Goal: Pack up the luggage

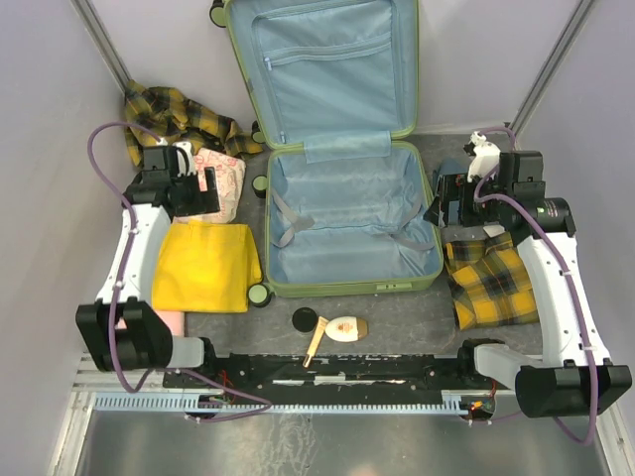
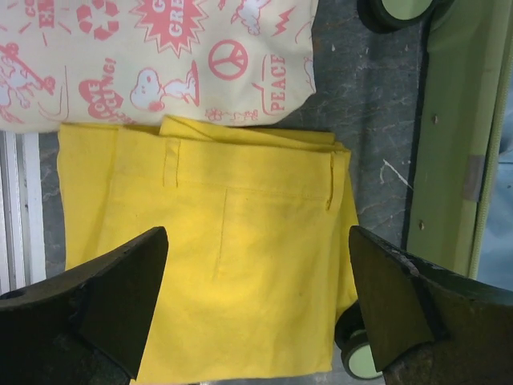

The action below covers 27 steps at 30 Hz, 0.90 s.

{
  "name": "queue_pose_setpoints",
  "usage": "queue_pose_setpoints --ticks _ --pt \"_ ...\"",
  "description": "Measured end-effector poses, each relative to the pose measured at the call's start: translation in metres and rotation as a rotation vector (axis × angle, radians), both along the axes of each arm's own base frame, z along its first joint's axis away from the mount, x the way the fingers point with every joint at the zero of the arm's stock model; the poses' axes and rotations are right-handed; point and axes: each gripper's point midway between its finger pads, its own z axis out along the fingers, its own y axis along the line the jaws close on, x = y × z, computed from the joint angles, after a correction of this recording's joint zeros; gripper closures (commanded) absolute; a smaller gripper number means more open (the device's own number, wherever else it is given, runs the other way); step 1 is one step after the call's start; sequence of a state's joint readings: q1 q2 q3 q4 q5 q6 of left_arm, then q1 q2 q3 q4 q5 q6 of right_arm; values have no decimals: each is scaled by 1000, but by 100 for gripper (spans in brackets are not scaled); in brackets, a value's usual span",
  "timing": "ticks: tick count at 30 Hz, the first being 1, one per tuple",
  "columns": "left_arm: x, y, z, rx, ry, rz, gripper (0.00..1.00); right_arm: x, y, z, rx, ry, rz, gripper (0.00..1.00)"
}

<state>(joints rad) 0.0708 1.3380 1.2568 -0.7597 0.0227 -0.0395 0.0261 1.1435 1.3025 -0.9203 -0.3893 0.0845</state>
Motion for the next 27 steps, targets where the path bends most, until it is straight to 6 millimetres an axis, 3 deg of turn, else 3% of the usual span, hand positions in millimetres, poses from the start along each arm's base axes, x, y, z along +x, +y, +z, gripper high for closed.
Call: queue_pose_setpoints --ticks 9,19,27 --pt "63 7 -33 80 87 -36 0 2 1 -6 -1 20 9 1" --pt "111 -14 -72 143 144 -129 4 6 2 -16 3 63 15 1" --pt "136 -21 -114 213 193 -128 2 10 3 -26 6 101 22 1"
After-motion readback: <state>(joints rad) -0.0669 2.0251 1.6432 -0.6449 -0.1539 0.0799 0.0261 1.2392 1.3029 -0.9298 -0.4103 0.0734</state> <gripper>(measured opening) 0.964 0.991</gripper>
